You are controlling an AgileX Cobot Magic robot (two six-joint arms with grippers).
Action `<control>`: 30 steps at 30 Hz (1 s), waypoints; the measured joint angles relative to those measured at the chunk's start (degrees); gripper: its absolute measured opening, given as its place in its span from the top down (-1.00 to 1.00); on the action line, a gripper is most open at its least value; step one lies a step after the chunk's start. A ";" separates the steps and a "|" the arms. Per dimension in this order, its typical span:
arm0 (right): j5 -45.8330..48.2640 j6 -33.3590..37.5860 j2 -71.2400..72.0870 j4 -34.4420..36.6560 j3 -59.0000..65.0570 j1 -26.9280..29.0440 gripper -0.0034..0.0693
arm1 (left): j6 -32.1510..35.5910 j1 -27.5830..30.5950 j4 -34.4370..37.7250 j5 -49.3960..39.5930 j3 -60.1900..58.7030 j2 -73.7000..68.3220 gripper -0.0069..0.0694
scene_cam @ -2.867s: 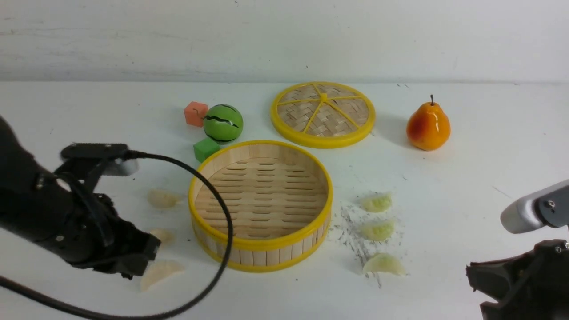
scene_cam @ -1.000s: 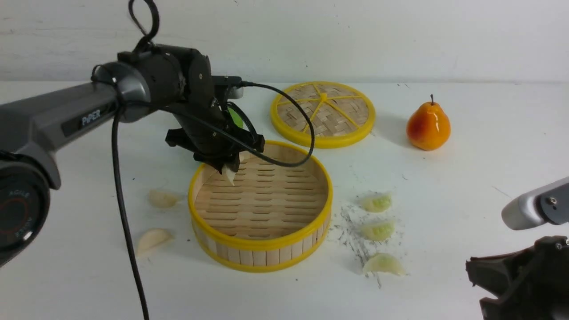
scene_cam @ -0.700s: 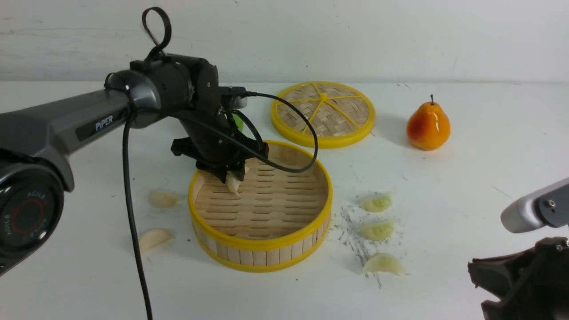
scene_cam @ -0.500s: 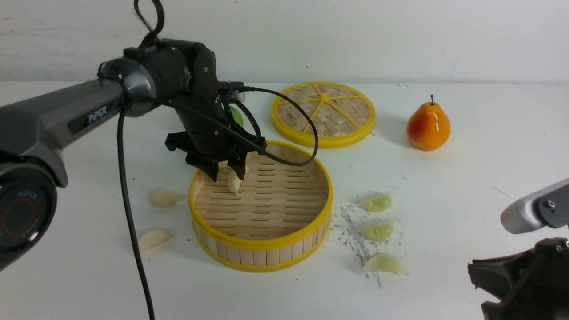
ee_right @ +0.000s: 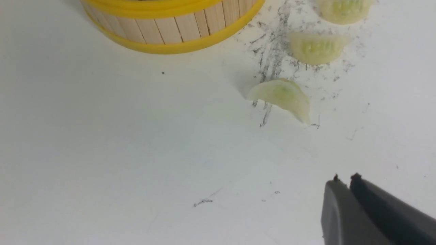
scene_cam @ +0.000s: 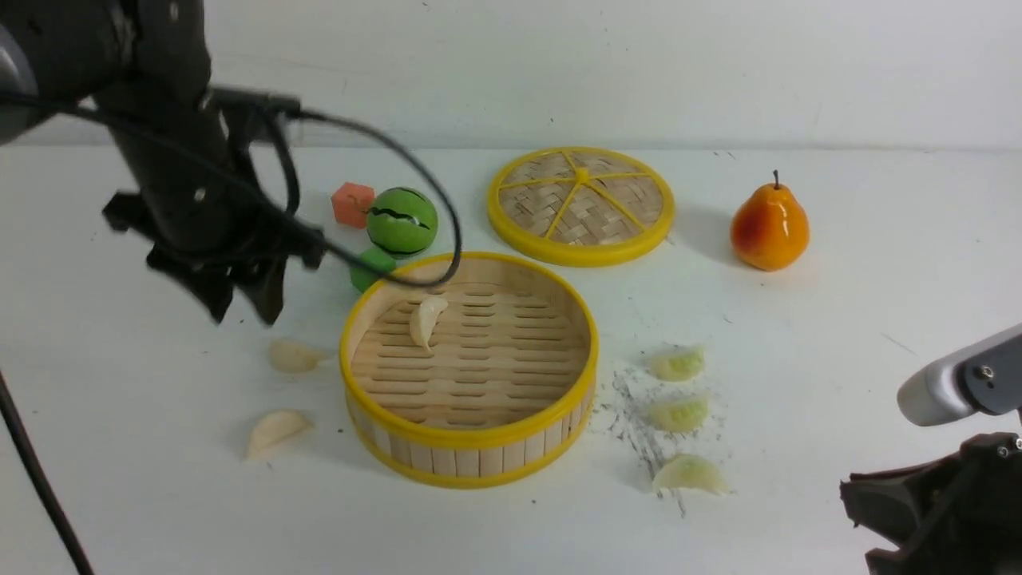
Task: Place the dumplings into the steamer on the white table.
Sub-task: 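Reach for and grasp a dumpling on the table with the left gripper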
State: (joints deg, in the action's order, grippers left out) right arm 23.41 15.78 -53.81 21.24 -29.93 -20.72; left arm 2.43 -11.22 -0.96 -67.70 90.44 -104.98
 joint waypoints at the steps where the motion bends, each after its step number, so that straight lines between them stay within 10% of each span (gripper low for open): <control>1: 0.06 0.00 0.00 0.00 0.00 0.00 0.79 | 1.55 0.22 0.03 1.77 -2.65 0.23 -0.07; 15: 0.23 0.00 0.00 -0.05 0.00 0.00 0.75 | 18.44 0.14 0.63 23.57 -18.34 -3.22 0.02; 30: 0.08 0.00 0.00 -0.05 0.00 0.00 0.71 | 5.31 0.09 -1.04 25.33 -18.25 -4.47 0.26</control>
State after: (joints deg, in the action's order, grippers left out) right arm 23.49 15.78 -53.81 21.19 -29.93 -20.72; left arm 7.74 -11.13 -2.00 -42.37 72.18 -109.45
